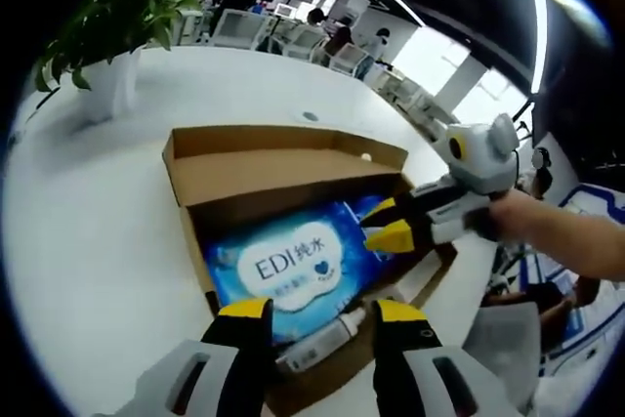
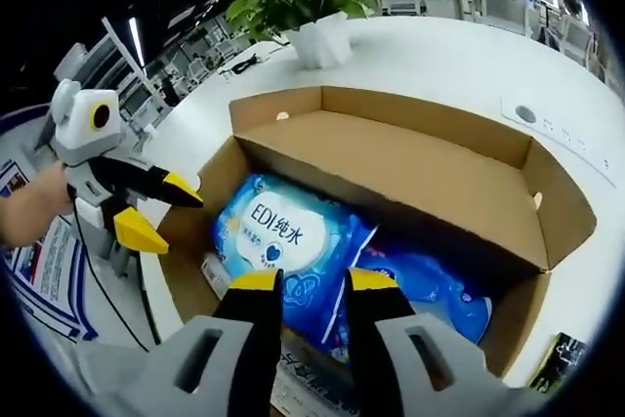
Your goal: Operate the shoe box by opening the lid, removing the specified soft item, and placing it in the target area until the item is outside and the box remains undamaged.
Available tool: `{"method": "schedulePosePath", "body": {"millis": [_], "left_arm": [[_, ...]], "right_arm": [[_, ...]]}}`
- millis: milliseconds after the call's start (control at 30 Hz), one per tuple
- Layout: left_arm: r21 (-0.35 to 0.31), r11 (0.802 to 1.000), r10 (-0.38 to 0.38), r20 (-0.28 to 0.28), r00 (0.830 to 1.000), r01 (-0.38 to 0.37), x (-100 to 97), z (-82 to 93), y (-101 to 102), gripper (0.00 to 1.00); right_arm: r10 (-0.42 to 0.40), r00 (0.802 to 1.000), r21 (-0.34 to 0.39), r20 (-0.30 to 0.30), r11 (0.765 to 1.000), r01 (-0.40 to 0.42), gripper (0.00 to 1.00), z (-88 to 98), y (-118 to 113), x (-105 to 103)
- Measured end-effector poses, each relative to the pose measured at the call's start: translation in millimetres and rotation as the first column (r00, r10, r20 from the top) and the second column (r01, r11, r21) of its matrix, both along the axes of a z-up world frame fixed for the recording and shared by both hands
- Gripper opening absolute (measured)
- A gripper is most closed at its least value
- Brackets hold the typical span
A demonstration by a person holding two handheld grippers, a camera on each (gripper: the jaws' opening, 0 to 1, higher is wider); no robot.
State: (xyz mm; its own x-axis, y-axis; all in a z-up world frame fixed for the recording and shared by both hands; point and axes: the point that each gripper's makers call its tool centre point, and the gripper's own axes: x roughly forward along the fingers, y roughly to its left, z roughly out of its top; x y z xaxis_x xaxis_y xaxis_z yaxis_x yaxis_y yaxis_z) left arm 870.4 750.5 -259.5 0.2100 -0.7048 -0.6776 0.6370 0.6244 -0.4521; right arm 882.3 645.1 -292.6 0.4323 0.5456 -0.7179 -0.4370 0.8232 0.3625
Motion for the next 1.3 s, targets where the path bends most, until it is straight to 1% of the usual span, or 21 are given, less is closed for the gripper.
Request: {"method": "schedulePosePath", "body": {"millis": [100,200,300,533,700,833,1067,1300], "left_arm": [[-0.001,1.0,-0.003,-0.002,1.0,0.003,-0.2,-0.5,-0.6,0.41],[-0.004,1.0,-0.012,-0.006,1.0,0.012,-1.2,-0.9,-2.8,0.41],[-0.01,1.0,-0.013,-0.009,1.0,0.013,2.4,-2.0,-2.5,0.41],[-0.015,1.0,-0.012,-0.008,1.0,0.012,5.2,-1.9,-1.8,0.4],[-0.016,1.0,-0.01,-0.009,1.0,0.01,3.0,-1.5,-2.0,0.4],[-0.016,1.0,-0.01,-0.009,1.0,0.01,2.7,-2.1,-2.5,0.4],[-0.02,1.0,-0.009,-0.012,1.0,0.008,4.0,-3.3,-3.0,0.4],[-0.022,1.0,-0.005,-0.017,1.0,0.005,7.7,-6.0,-2.0,0.4]], "right_arm": [[-0.015,1.0,0.001,0.004,1.0,0.015,0.17,0.7,-3.1,1.2],[-0.03,1.0,0.008,-0.004,1.0,0.03,0.18,0.4,-3.0,2.3],[-0.038,0.999,0.011,-0.003,0.999,0.038,0.19,0.3,-2.8,5.2],[-0.051,0.999,0.013,-0.009,0.999,0.051,0.19,0.3,-2.4,4.8],[-0.051,0.999,0.006,-0.007,0.999,0.051,0.2,0.4,-3.8,2.9],[-0.052,0.999,-0.007,-0.017,0.999,0.052,0.21,-4.6,-9.0,2.2],[-0.045,0.999,0.007,-0.012,0.999,0.045,0.19,-5.6,-0.2,2.9],[-0.048,0.998,0.013,-0.035,0.999,0.049,0.16,-14.3,0.5,4.5]]}}
